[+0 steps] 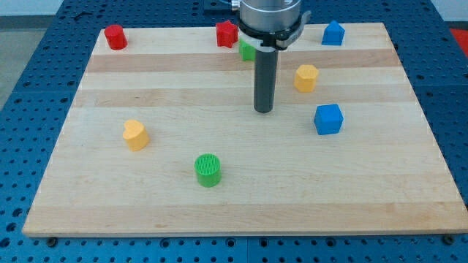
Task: Move the green circle towards the center
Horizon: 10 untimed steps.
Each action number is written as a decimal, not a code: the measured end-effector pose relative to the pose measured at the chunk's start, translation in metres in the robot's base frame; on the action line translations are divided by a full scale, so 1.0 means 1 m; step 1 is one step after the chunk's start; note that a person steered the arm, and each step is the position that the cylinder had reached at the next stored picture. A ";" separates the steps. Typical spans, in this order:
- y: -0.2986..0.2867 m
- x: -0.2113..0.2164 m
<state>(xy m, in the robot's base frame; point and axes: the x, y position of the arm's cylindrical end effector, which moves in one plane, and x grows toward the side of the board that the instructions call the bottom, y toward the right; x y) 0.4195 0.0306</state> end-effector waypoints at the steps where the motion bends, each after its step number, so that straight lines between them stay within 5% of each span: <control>1: -0.008 0.010; 4: -0.008 0.029; 7: -0.022 0.148; 10: -0.086 0.146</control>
<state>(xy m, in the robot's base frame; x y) 0.5651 -0.0553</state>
